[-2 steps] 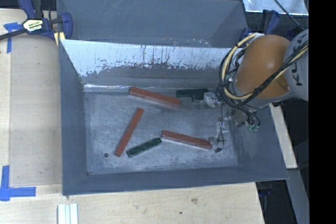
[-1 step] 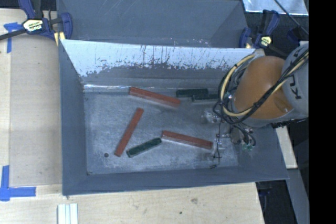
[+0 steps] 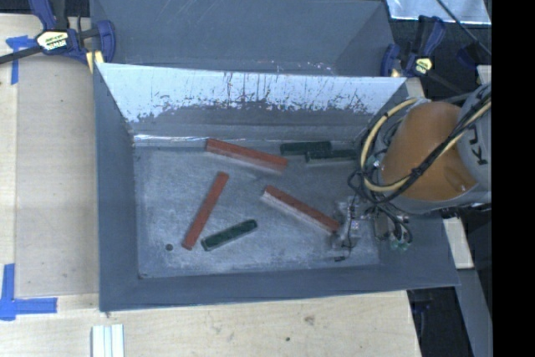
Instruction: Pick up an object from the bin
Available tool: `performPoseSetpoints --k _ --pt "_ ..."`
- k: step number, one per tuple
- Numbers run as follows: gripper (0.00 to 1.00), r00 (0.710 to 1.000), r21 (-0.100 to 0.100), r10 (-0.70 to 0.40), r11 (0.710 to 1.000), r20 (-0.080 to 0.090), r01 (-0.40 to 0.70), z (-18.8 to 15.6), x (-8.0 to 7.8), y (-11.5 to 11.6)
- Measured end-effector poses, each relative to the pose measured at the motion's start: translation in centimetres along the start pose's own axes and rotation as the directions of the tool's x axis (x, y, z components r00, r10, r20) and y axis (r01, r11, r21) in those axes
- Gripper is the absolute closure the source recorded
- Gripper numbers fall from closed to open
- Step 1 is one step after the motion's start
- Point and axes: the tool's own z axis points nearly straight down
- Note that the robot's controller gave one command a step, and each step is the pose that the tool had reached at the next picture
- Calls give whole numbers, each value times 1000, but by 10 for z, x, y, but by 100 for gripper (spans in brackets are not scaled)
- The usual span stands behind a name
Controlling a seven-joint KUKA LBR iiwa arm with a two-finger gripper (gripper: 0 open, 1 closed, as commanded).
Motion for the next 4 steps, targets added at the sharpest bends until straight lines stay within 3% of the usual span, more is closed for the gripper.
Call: performPoseSetpoints --k 1,2,3,4 --pt "0 1000 0 -1 1000 -1 1 0 0 0" --pt "0 1000 4 13 1000 -4 -13 1 -9 15" --pt "100 1000 -2 -10 1000 3 10 0 -36 77" --pt "100 1000 -2 -10 1000 3 10 0 -36 77"
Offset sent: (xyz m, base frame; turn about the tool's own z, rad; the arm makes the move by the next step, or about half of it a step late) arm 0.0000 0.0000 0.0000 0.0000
